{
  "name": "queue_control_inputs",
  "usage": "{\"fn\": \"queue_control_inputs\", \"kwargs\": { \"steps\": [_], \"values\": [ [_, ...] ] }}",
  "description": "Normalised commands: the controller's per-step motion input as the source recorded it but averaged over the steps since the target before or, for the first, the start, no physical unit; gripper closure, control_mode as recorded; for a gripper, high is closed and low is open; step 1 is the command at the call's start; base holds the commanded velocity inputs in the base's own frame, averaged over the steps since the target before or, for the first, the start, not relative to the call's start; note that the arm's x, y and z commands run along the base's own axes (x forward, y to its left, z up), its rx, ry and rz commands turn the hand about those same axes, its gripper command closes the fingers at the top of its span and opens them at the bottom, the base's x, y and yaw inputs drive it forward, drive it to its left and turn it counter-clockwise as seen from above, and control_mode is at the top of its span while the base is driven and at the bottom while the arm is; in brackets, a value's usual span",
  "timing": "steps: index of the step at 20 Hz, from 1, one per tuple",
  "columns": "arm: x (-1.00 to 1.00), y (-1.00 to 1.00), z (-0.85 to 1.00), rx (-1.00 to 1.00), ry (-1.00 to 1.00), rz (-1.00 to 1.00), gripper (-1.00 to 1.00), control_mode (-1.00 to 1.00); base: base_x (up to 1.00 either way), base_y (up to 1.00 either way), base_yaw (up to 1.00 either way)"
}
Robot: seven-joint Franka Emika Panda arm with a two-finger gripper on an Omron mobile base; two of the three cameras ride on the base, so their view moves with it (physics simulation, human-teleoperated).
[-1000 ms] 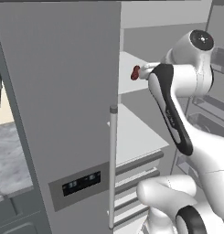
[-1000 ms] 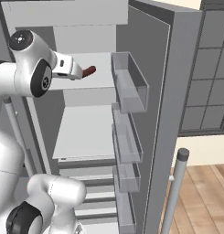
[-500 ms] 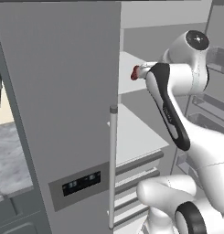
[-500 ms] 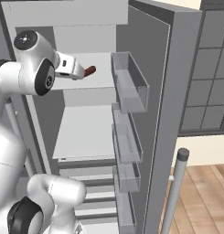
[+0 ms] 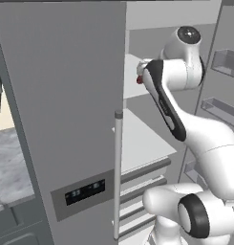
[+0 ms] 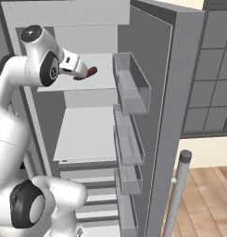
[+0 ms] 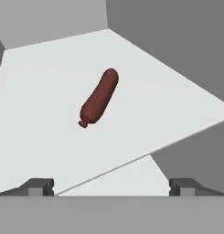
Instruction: Move the hot dog bun to the plate on the dining table and place the condiment next to that plate. Then navigate to the fridge and take the sausage and place it on the plate as well.
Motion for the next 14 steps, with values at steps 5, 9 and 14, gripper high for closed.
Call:
{"fn": "queue_control_inputs", "kwargs": {
  "steps": [5,9,14],
  "values": [
    [0.29,0.01,0.00,0.03,0.00,-0.05,-1.00,-1.00,0.00,0.00,0.00],
    [0.32,0.00,-0.07,0.03,0.02,0.00,-1.00,-1.00,0.00,0.00,0.00],
    [0.34,0.00,-0.15,0.02,0.04,0.00,-1.00,-1.00,0.00,0.00,0.00]
  ]
}}
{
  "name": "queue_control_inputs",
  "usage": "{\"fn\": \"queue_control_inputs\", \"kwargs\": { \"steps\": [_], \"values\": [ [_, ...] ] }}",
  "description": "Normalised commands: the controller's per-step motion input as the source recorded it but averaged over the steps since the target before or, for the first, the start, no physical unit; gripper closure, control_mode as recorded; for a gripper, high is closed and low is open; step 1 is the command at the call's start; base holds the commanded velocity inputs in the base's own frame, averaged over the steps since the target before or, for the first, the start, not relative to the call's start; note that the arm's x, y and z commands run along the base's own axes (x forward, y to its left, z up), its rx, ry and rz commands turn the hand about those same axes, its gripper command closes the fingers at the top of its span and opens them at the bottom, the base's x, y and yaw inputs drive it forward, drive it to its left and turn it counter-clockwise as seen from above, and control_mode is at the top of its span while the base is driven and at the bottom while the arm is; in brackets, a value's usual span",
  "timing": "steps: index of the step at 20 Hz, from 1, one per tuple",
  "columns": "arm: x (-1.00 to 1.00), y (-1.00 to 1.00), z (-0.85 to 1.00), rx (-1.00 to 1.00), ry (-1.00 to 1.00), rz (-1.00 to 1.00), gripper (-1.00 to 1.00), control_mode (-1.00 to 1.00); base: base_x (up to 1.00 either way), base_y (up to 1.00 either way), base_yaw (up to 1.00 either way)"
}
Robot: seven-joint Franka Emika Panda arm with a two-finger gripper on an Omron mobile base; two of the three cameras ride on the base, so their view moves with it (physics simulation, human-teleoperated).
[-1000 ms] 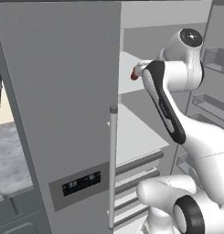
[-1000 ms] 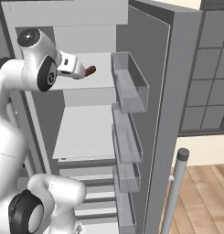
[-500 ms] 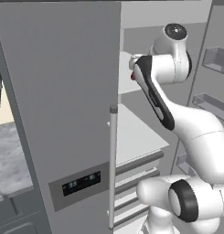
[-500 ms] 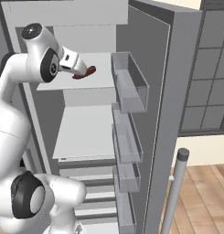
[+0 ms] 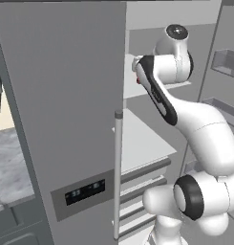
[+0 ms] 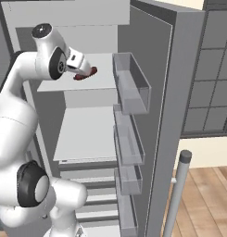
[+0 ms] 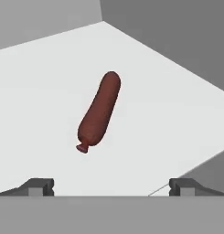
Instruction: Move the hot dog bun to the plate on the dining table and place the condiment next to that plate. Then navigate to the fridge and take the sausage and place it on the plate as well.
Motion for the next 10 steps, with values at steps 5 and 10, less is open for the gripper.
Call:
{"fn": "queue_control_inputs", "kwargs": {
  "steps": [5,10],
  "values": [
    [0.33,0.00,-0.17,0.00,0.05,0.00,-1.00,-1.00,0.00,0.00,0.00],
    [0.38,0.00,-0.13,0.01,0.06,0.00,-1.00,-1.00,0.00,0.00,0.00]
  ]
}}
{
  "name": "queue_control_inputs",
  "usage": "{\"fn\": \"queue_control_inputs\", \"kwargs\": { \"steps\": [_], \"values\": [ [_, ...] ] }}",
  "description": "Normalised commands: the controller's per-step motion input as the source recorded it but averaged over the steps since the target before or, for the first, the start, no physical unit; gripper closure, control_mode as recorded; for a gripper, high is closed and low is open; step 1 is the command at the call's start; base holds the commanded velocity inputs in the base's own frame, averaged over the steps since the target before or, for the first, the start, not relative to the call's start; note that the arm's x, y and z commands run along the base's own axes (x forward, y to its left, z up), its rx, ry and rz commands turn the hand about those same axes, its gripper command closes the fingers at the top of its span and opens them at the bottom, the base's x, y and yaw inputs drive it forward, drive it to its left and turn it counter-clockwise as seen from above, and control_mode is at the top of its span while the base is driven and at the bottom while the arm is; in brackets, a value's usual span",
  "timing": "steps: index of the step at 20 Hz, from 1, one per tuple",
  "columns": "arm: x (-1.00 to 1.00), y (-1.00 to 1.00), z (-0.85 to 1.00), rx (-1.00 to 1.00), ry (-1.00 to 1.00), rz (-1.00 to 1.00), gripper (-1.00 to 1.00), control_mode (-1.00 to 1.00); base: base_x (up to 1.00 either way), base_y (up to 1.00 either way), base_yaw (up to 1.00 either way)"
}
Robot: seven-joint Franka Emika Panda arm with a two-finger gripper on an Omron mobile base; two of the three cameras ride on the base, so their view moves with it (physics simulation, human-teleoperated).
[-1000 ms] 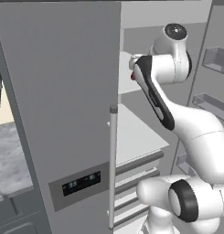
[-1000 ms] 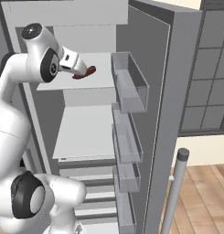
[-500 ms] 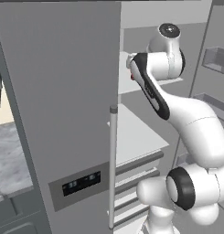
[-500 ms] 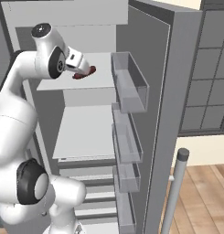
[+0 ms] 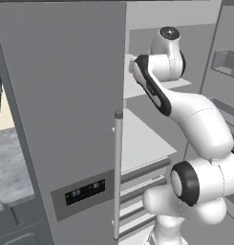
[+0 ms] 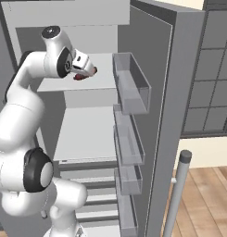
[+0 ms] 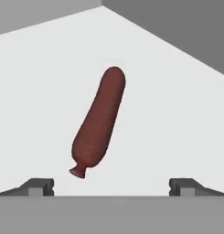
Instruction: Move the hot dog bun to the plate on the dining table and place the condiment next to that plate. Then navigate to the fridge and take the sausage and place it on the plate as well.
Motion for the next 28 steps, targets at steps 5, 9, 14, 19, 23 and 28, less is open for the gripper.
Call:
{"fn": "queue_control_inputs", "kwargs": {
  "steps": [5,9,14,19,23,28],
  "values": [
    [0.40,0.00,-0.10,0.02,0.06,0.00,-1.00,-1.00,0.00,0.00,0.00],
    [0.39,0.00,-0.10,0.02,0.06,0.00,-1.00,-1.00,0.00,0.00,0.00],
    [0.34,0.00,-0.15,0.01,0.05,0.00,-1.00,-1.00,0.00,0.00,0.00],
    [0.34,0.00,-0.11,0.02,0.05,0.00,-1.00,-1.00,0.00,0.00,0.00],
    [0.22,0.00,-0.22,0.01,0.09,0.00,1.00,-1.00,0.00,0.00,0.00],
    [0.06,0.00,-0.28,0.00,0.12,0.00,1.00,-1.00,0.00,0.00,0.00]
  ]
}}
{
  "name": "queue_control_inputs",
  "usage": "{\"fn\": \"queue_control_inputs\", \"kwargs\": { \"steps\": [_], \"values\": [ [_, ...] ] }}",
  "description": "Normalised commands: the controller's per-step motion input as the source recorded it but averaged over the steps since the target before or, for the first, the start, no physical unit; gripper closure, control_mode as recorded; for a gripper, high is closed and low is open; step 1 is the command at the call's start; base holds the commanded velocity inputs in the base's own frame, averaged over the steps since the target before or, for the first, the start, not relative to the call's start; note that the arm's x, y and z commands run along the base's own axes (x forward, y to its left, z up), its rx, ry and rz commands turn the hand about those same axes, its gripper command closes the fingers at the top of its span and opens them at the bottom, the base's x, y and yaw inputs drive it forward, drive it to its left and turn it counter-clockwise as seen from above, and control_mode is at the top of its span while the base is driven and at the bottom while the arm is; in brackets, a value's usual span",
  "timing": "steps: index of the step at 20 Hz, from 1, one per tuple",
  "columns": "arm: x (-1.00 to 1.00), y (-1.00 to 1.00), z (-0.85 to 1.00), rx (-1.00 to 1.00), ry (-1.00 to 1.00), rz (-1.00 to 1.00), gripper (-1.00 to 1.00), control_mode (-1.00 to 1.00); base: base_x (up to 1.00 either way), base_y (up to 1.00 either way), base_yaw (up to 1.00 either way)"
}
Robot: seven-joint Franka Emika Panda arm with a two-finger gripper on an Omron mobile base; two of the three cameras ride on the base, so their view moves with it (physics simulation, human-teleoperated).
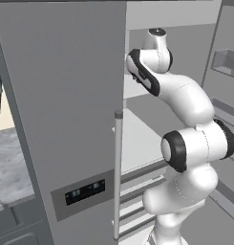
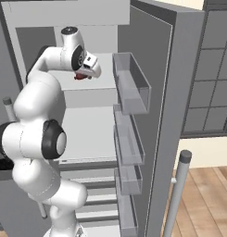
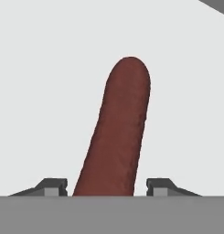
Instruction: Move the hot dog bun to the plate on the dining table and place the condiment next to that plate. Then navigate to the fridge and take the sausage and place it on the plate as well.
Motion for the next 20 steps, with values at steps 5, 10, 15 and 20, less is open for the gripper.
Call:
{"fn": "queue_control_inputs", "kwargs": {
  "steps": [5,10,15,20],
  "values": [
    [-0.02,0.00,-0.25,0.00,0.03,0.00,1.00,-1.00,0.00,0.00,0.00],
    [-0.29,0.00,-0.22,0.00,-0.07,0.00,1.00,-1.00,0.00,0.00,0.00],
    [-0.51,0.00,-0.29,-0.02,-0.23,0.02,1.00,-1.00,0.00,0.00,0.00],
    [-0.66,0.00,-0.23,-0.05,-0.33,0.04,1.00,-1.00,0.00,0.00,0.00]
  ]
}}
